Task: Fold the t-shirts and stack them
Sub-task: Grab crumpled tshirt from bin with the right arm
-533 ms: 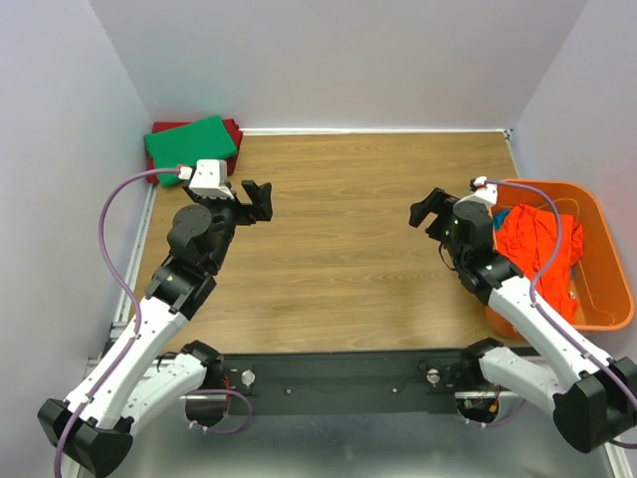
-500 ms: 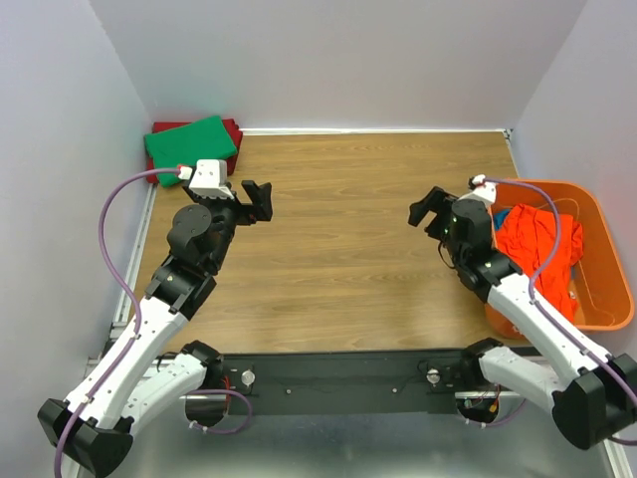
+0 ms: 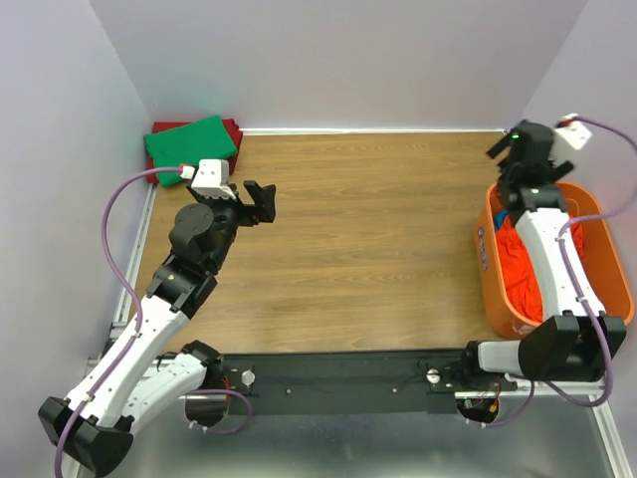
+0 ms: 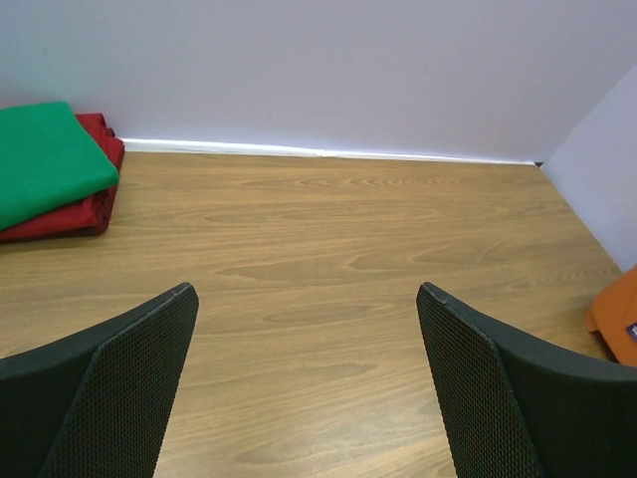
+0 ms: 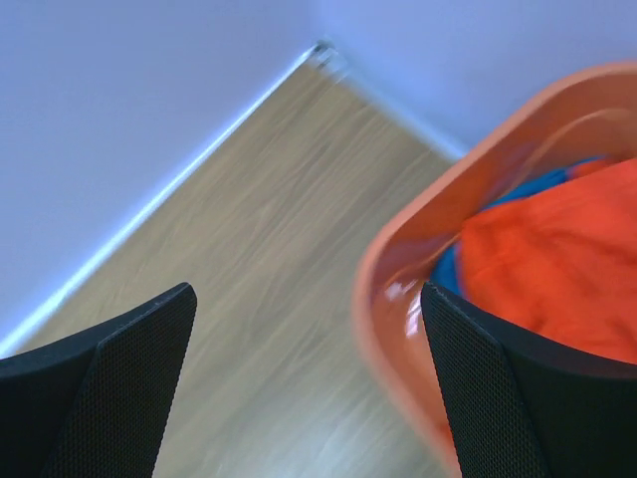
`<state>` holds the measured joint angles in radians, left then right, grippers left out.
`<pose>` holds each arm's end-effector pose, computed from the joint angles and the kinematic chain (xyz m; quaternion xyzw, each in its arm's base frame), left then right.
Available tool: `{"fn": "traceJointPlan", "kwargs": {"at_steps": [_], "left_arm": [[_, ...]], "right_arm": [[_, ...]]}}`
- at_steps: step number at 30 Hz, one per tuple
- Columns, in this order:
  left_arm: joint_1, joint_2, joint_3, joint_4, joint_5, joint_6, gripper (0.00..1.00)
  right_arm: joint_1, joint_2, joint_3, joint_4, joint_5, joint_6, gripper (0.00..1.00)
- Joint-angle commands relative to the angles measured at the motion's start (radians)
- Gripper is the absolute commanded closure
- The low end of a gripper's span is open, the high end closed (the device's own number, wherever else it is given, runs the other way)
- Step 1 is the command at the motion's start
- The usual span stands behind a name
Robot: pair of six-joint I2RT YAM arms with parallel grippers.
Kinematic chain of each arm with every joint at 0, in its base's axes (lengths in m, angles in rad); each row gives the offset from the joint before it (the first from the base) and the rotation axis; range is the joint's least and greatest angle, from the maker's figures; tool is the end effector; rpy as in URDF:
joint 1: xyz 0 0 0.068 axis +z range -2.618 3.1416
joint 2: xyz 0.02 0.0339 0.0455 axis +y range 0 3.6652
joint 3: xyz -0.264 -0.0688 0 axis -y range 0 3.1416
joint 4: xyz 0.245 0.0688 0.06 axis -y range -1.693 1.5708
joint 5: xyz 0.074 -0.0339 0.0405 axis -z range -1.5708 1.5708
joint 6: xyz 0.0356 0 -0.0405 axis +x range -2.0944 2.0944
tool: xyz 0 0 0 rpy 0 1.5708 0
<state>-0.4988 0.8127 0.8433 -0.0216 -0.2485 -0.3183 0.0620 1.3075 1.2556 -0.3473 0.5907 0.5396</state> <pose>0.1711 -0.0832 0.3736 -0.0247 0.7036 -0.1999 0.6815 0.2952 -0.0015 0.3754 0.3449 0.7365 -0.0749 0.5770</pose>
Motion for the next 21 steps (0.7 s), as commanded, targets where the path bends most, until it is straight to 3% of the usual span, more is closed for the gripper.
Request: {"fn": "traceJointPlan", "kwargs": {"at_steps": [1,4,11,21], "left_arm": [[0.000,-0.001,0.013,-0.012,0.029,-0.018,0.01],[0.000,-0.003,0.013,-0.017,0.034,-0.031,0.01],[0.000,-0.007,0.011,-0.021,0.060,-0.039,0.01],[0.000,0.009,0.014,-0.020,0.087,-0.039,0.02]], "right_arm": [[-0.175,0.041,0.033,-0.094,0.038,0.016,0.00],[-0.324,0.091,-0.011,-0.094,0.029,0.081,0.00],[-0.477,0.278,-0.137,-0.088,0.008,0.255,0.00],[-0.533,0.383,-0.139,-0.030,0.018,0.318,0.01]]}}
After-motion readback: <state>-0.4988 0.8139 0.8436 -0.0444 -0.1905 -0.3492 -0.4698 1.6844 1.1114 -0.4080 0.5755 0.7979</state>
